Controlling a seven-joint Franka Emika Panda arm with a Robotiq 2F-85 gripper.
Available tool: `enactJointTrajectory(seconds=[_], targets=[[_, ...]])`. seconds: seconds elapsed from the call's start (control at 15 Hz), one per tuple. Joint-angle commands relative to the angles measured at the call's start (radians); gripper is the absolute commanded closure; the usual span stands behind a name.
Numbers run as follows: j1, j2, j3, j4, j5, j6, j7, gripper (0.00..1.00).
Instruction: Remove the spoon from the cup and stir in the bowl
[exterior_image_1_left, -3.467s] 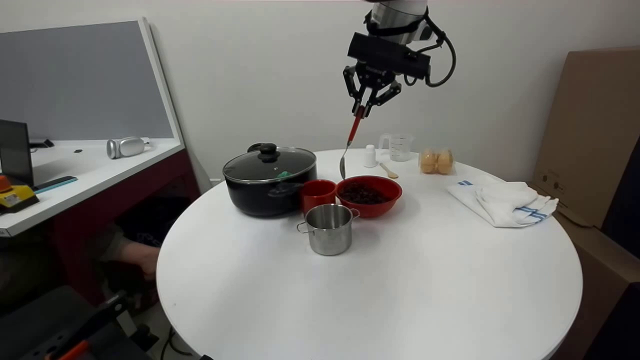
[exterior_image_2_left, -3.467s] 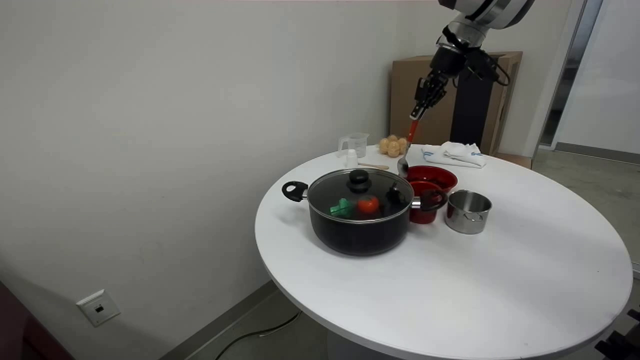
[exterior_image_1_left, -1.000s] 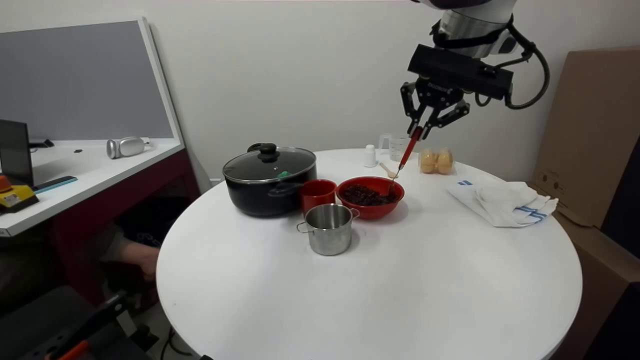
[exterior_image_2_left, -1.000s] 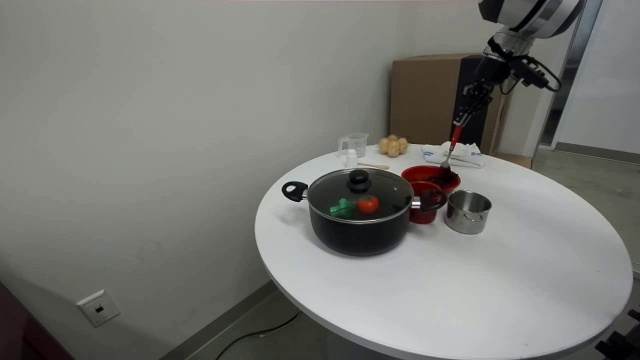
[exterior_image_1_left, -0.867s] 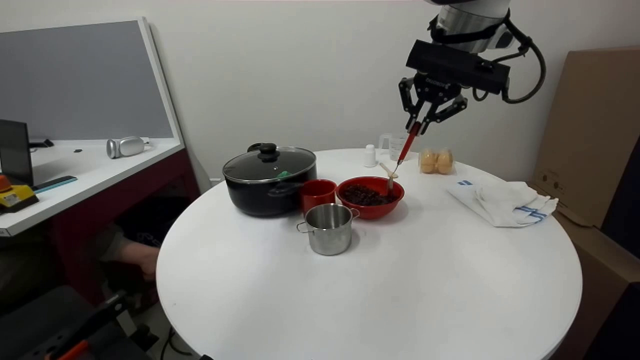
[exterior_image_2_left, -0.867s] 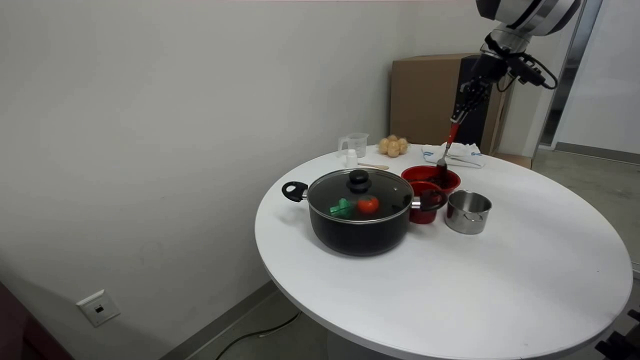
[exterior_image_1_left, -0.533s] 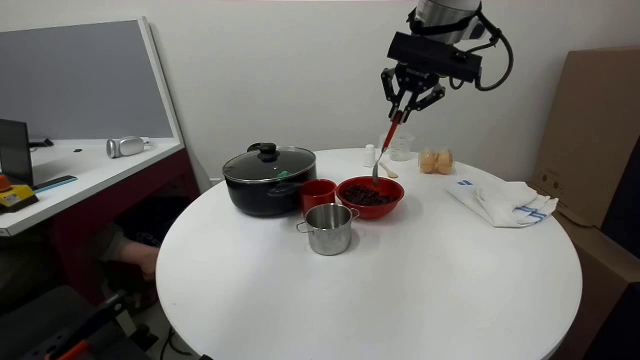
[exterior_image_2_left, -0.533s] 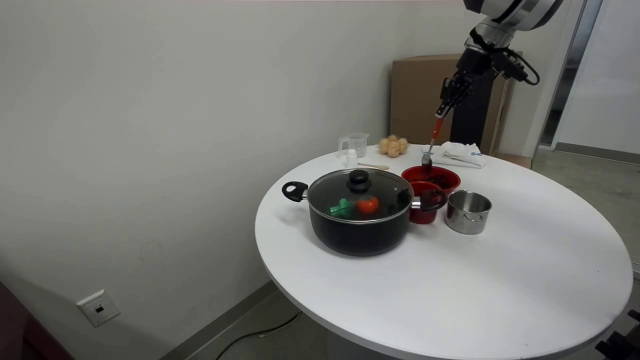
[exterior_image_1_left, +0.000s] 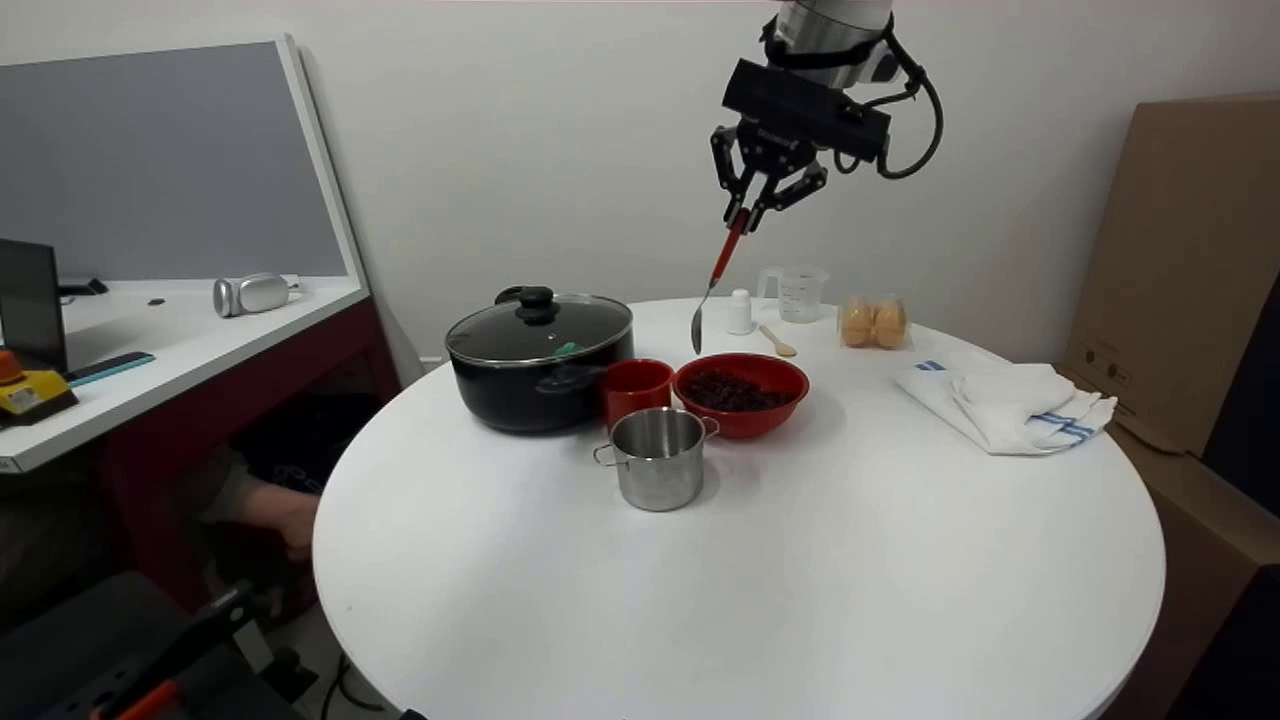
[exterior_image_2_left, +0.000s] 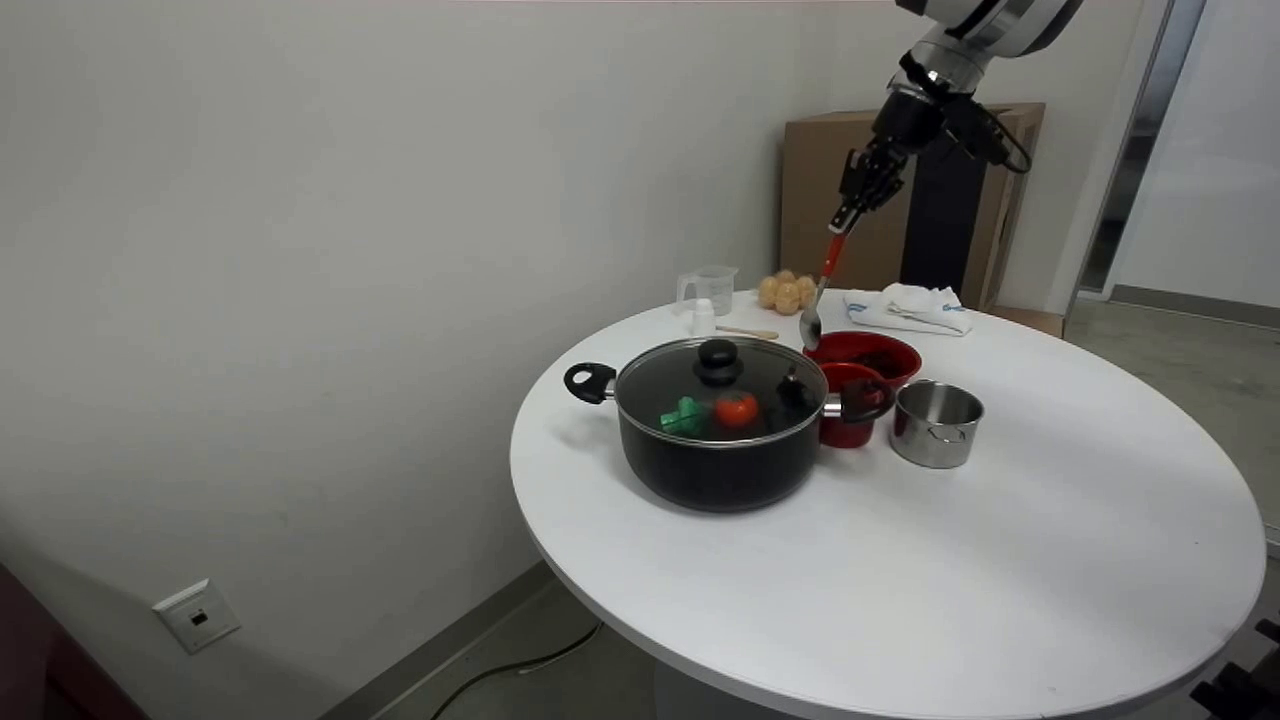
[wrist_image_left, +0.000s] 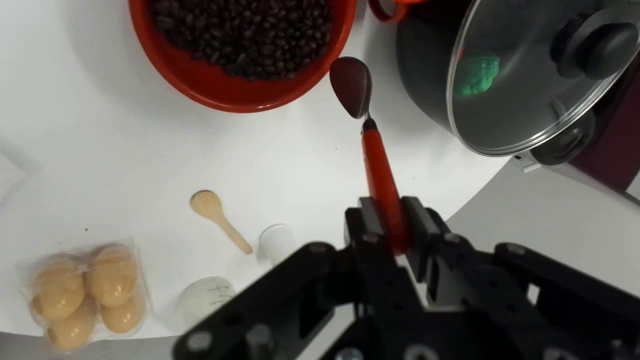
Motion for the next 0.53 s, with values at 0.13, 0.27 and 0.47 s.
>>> enactJointTrajectory(seconds=[0.13, 0.27, 0.47], targets=[[-0.021, -0.016, -0.006, -0.002, 0.071, -0.113, -0.012, 0.96], [-0.025, -0.015, -0.018, 0.0, 0.075, -0.126, -0.011, 0.96], [-0.032, -0.013, -0.029, 0.001, 0.076, -0.126, -0.009, 0.96]])
